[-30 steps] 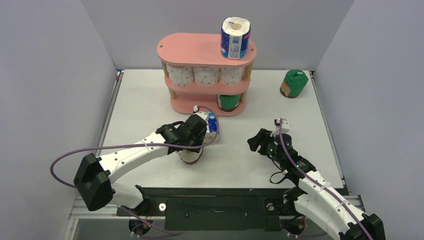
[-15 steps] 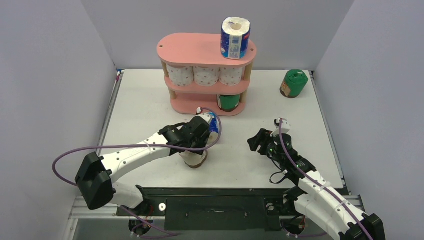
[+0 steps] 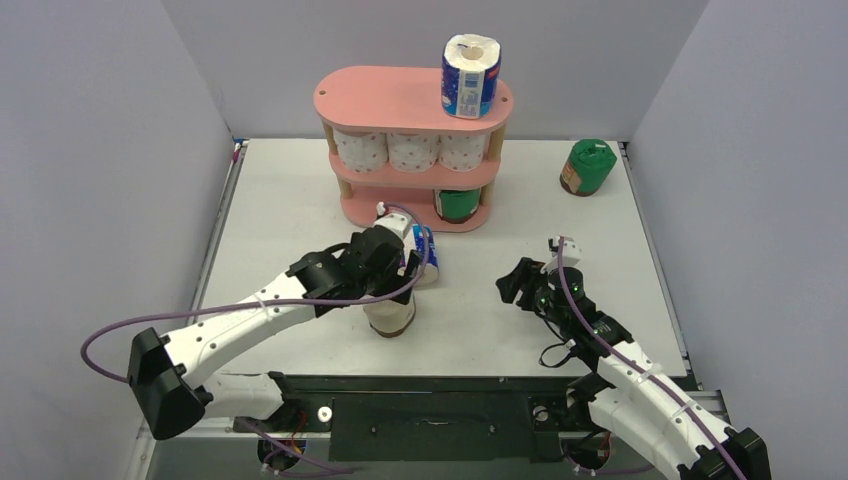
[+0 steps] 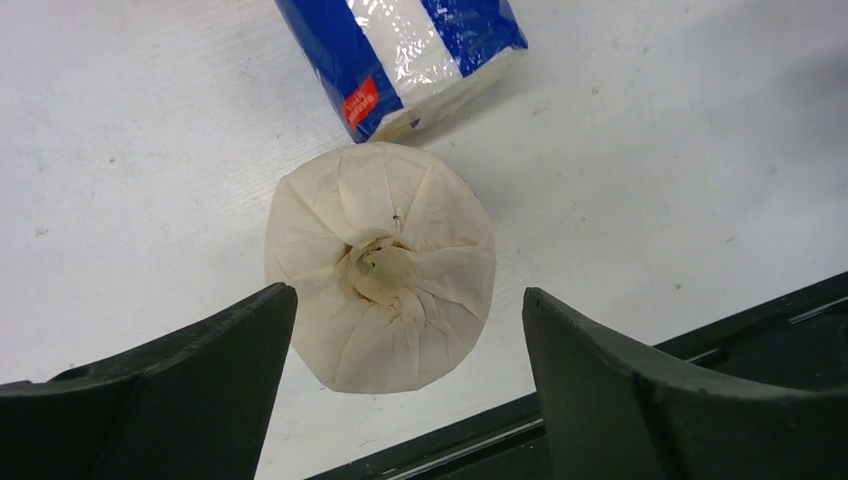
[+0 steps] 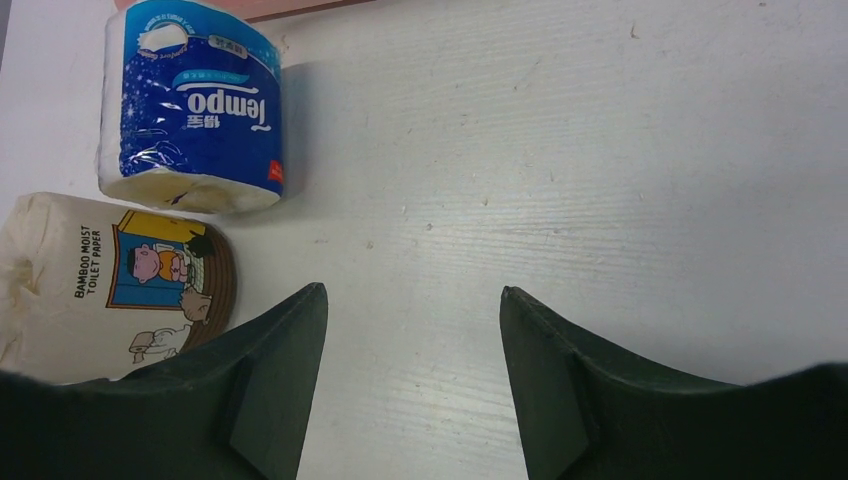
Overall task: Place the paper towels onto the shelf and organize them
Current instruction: Adjust the paper towel at the center of the board, then pick up the paper towel from the center of the board.
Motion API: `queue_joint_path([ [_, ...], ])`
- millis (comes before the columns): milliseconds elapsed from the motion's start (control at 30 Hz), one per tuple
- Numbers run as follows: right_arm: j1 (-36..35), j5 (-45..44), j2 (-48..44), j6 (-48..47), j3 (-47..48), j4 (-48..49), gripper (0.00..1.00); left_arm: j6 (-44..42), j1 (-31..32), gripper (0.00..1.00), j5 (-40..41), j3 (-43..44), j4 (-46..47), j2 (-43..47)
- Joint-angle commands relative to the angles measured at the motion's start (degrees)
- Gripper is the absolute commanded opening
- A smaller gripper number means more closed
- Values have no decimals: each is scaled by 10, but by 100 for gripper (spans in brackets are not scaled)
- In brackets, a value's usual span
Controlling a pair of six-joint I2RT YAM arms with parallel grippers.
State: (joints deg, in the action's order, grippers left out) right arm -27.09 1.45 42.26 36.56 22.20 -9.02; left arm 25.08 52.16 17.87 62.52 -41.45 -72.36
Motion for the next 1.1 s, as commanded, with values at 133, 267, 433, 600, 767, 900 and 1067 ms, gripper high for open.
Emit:
queue_joint_path([
  [133,2,-61,2,38,26,1,62,80,-75,97,38,-43,54,128],
  [267,53,-29,10,96,10,13,71,173,-181,96,-23,-125,116,214],
  [433,112,60,21,88,-17,44,90,188,-291,96,-131,-202,175,285],
  [600,111,88,26,74,-25,69,87,181,-309,98,-213,-216,188,245],
  [767,103,83,30,64,-27,70,85,172,-308,91,-259,-214,204,178],
  [900,84,60,30,55,-29,65,84,155,-306,82,-284,-211,219,148],
  [1067,35,14,41,50,-17,61,83,128,-281,69,-282,-195,205,113],
])
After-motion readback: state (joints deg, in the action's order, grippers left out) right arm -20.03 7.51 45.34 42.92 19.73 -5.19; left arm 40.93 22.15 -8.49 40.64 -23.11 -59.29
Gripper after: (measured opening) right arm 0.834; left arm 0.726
